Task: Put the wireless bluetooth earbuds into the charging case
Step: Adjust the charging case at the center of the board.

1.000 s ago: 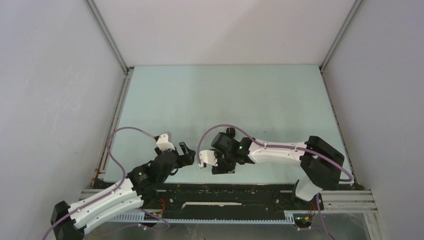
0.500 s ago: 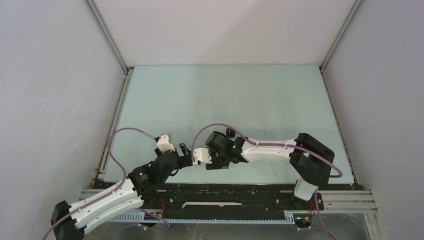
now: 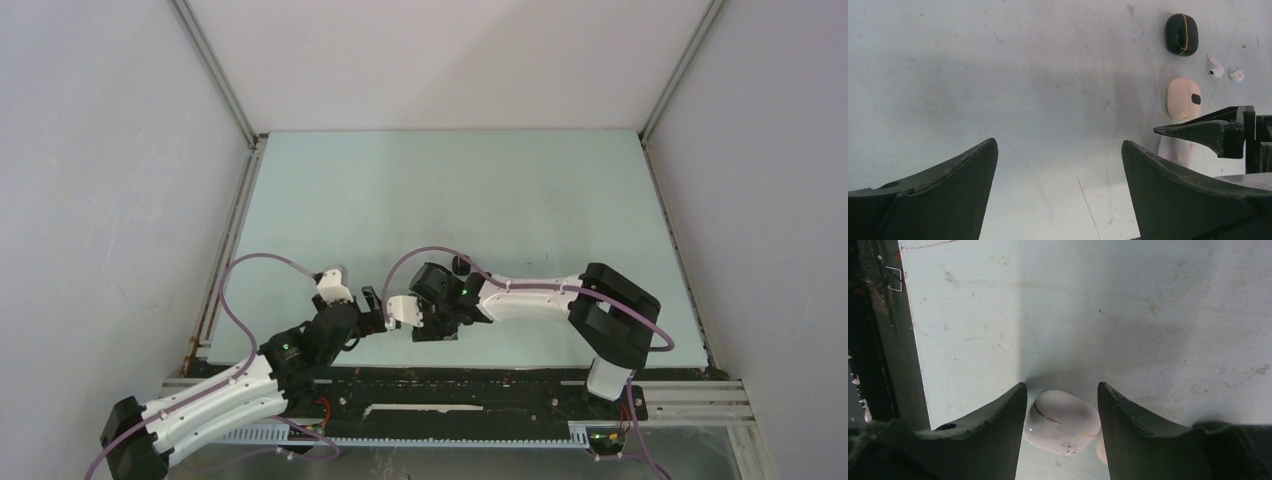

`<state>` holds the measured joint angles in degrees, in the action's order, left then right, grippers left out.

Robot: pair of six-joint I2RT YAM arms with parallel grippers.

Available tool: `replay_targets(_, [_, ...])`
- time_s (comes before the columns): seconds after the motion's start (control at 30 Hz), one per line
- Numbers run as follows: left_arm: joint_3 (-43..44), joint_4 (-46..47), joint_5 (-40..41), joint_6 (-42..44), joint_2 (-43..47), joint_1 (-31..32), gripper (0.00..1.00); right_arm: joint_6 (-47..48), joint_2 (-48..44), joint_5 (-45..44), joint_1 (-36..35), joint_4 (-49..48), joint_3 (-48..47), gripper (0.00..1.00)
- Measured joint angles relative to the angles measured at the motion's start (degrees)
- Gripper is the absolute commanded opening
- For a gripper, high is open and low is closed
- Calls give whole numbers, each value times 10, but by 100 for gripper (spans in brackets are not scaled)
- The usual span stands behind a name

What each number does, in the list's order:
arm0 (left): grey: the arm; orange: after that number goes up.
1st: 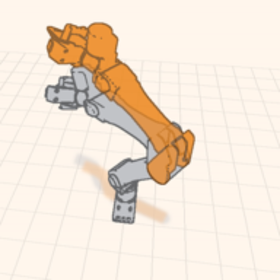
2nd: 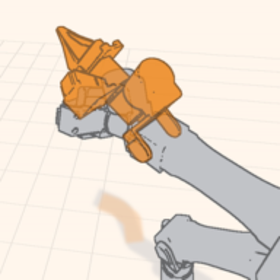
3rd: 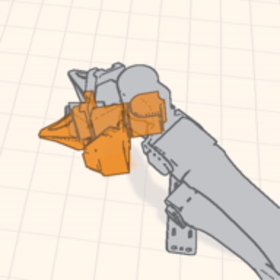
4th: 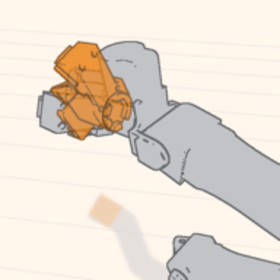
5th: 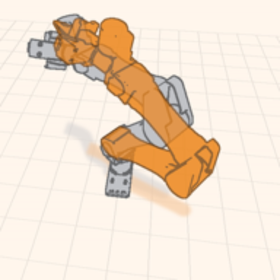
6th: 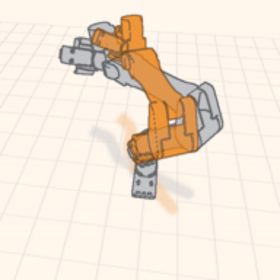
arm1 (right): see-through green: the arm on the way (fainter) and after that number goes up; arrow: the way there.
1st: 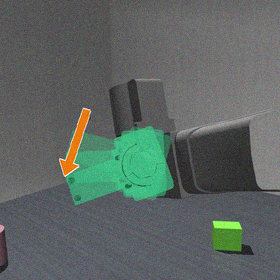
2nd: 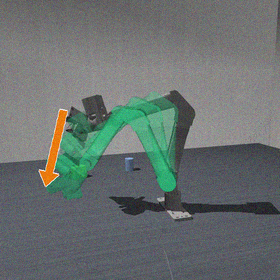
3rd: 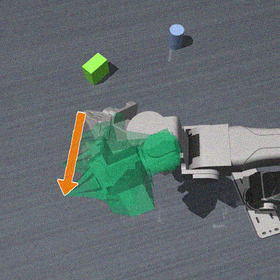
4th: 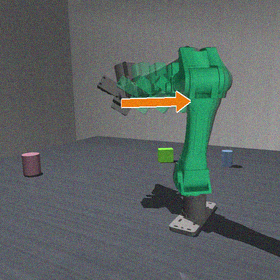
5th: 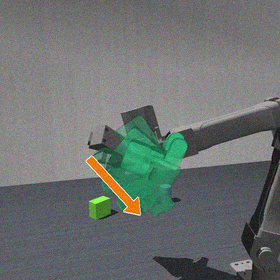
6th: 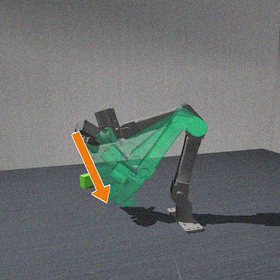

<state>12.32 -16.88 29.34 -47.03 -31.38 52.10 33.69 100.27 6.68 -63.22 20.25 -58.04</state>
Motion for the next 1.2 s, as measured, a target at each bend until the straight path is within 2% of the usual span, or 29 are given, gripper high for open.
replay_targets(0.23, [0,14,0,6,1,0,100,-10,-13,4,9,31,2,61])
replay_targets(0.4, [0,14,0,6,11,0,99,-18,-67,19,16,60,3,64])
replay_targets(0.53, [0,13,3,6,20,-1,100,-46,-109,21,29,75,-3,66])
replay_targets(0.67, [0,13,6,6,22,-1,99,-93,-109,10,48,91,-19,67])
replay_targets(0.8, [0,13,6,6,19,-1,99,-160,-78,-24,62,108,-54,72])
replay_targets(0.97, [0,8,6,5,14,-1,99,-219,-8,-41,75,112,-112,74])
replay_targets(1.2, [0,-10,10,5,31,-1,99,-232,51,-73,61,117,-128,75])
